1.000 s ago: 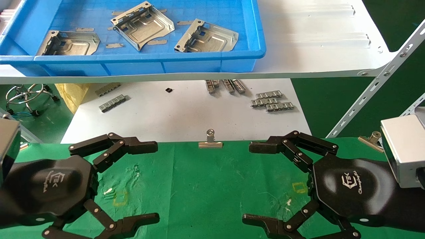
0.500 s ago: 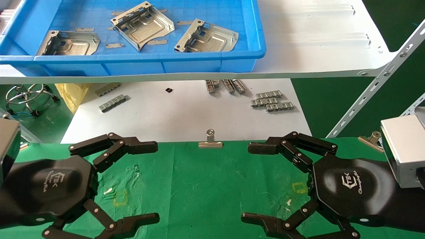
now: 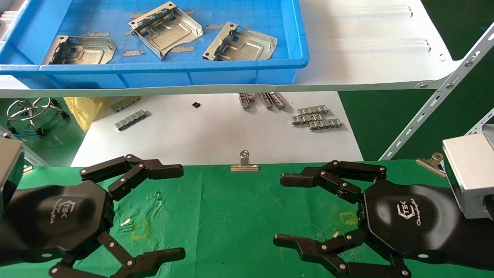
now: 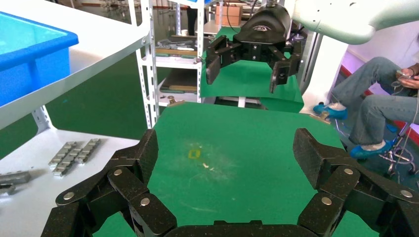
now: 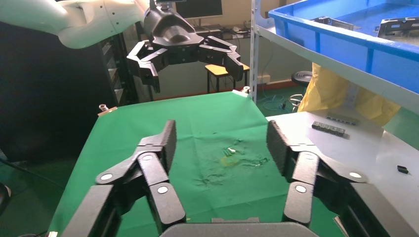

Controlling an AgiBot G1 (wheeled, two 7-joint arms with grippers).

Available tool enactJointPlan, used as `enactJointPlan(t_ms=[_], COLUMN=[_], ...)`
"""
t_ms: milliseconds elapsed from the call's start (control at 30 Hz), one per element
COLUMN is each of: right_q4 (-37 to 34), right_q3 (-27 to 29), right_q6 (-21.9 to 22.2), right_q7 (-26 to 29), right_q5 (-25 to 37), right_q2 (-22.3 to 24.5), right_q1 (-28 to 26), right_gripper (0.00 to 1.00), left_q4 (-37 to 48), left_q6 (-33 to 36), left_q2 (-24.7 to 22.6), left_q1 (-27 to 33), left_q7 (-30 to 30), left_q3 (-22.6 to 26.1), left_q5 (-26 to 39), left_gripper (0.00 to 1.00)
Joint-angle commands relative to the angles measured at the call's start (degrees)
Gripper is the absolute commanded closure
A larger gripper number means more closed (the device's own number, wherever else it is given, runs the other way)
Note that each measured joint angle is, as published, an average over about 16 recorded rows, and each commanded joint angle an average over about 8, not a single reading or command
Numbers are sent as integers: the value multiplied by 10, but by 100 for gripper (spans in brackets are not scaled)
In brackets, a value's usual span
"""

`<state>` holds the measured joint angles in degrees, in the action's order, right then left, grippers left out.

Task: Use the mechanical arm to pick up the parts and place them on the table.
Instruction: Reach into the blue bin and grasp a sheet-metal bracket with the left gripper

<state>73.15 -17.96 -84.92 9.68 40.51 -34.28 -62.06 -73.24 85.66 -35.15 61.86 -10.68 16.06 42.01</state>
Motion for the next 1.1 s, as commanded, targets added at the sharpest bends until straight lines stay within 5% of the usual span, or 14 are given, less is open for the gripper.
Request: enactJointPlan(t_ms=[33, 600, 833, 1100], right_q4=[0, 0, 0, 0], right_q3=[0, 0, 0, 0], right_q6=[0, 0, 0, 0], right_q7=[0, 0, 0, 0], right_q5=[0, 0, 0, 0], right_q2=[0, 0, 0, 0], right_q1=[0, 0, 0, 0], right_gripper=[100, 100, 100, 100], left_q4=[0, 3, 74, 322], left_q6=[0, -16, -59, -111], left_q2=[0, -11, -69, -179], left_q1=[0, 30, 202, 432], left_q7=[0, -13, -49, -56], left_q3=[0, 2, 31, 99], left_q5=[0, 8, 89, 238], left_gripper=[0, 0, 0, 0])
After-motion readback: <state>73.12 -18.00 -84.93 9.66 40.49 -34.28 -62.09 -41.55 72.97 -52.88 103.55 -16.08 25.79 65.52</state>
